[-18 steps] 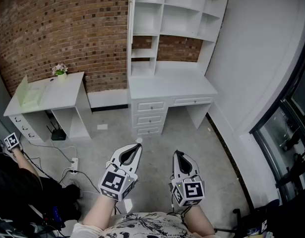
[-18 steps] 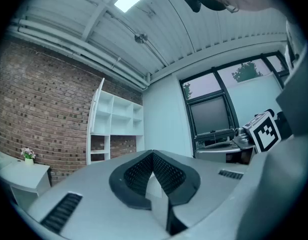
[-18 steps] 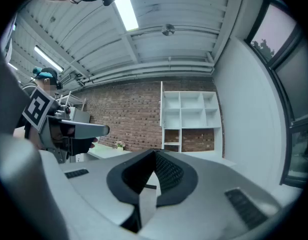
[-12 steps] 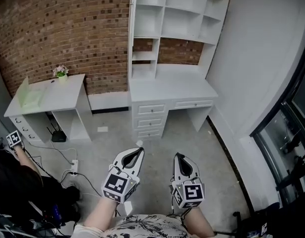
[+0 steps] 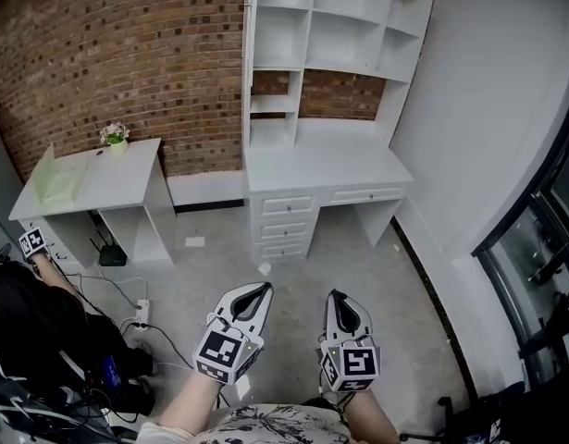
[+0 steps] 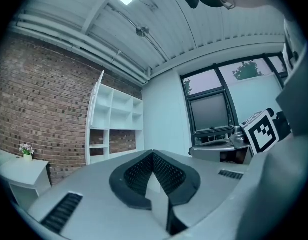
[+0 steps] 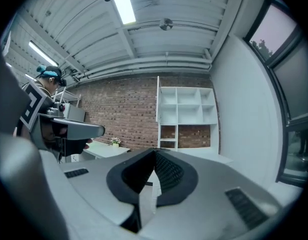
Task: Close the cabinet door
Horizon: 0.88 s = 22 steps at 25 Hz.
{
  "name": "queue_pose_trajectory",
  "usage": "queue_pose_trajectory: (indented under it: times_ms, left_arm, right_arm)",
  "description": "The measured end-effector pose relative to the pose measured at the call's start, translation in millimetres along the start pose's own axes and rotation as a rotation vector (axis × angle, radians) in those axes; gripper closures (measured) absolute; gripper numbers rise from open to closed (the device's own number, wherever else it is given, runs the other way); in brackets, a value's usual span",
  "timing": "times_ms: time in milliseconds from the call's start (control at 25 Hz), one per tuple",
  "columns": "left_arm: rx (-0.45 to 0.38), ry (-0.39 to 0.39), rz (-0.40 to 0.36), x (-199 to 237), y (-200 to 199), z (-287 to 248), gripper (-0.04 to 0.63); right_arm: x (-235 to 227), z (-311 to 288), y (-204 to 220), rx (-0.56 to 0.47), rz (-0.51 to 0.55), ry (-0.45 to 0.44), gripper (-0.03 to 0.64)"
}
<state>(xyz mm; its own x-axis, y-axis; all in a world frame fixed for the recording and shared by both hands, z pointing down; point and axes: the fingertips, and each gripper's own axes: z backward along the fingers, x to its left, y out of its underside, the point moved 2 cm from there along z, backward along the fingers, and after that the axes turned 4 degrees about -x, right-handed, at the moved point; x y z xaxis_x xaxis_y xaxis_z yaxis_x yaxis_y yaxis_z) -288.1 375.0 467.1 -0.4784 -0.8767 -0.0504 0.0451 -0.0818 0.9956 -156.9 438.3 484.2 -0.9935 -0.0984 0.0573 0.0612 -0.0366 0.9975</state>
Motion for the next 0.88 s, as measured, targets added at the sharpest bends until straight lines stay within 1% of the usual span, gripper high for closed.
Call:
queue_pose_trajectory:
  times_ms: [120, 200, 400, 520, 600, 720, 880]
  left_arm:
    - [0.022, -0.020, 0.017, 10.0, 9.8, -4.2, 0.589]
    - [0.023, -0.037, 0.031, 19.4, 14.1, -10.9, 0.588]
    - [0.020, -0.087, 0.018, 42.3, 27.0, -39.4, 0.589]
    - [0.025, -0.121, 0.011, 63.7, 29.8, -69.0, 0.588]
    - [0.033, -0.138, 0.021, 79.5, 29.7, -93.1, 0.589]
    - [0.020, -0.176, 0.025, 106.7, 22.8, -133.3, 0.589]
    - [0.024, -0.243, 0.014, 144.3, 14.5, -191.1, 0.588]
  right_arm:
    - [-0.8, -9.9, 8.8, 0.019, -0.004, -0.004, 0.609]
    - [-1.9, -20.3, 13.0, 0.030, 0.002, -0.025, 0.609]
    - [-14.1, -63.1, 29.4, 0.042, 0.017, -0.090, 0.609]
    - [-28.7, -105.7, 32.3, 0.030, 0.007, -0.129, 0.609]
    - [-39.9, -137.9, 30.5, 0.019, 0.005, -0.157, 0.609]
    - [-60.6, -188.3, 22.4, 0.001, 0.014, -0.198, 0.609]
    - [-94.9, -256.9, 7.2, -0.018, 0.029, -0.244, 0.609]
